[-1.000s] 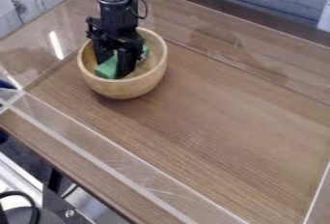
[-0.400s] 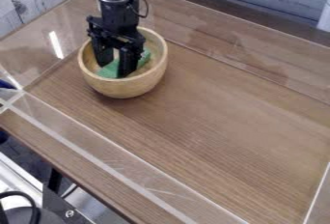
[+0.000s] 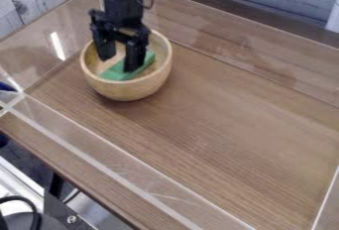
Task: Put the green block in the brown bowl
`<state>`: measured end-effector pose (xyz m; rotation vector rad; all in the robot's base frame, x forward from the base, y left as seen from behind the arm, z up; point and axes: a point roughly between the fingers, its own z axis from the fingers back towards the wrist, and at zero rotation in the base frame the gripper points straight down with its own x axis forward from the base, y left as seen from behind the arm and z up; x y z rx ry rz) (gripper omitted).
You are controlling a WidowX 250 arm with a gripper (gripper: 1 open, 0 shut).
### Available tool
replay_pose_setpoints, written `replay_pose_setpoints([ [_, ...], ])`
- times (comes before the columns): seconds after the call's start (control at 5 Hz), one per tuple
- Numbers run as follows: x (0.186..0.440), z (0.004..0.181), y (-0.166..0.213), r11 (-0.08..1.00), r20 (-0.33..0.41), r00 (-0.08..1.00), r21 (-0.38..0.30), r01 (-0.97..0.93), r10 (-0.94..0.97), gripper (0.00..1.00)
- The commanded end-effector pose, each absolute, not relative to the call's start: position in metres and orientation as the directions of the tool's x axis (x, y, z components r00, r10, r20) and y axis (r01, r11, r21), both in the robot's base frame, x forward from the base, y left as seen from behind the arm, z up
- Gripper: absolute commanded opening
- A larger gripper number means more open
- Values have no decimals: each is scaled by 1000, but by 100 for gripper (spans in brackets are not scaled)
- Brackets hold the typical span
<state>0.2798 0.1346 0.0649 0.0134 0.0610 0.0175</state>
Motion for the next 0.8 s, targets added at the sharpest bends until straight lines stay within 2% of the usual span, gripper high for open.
replay_pose_setpoints([
  [0.0,294,117,132,998,61,998,56,-22,18,100],
  [0.4,305,177,114,997,157,988,76,-15,3,100],
  [0.6,304,158,121,997,133,991,77,-18,8,0],
])
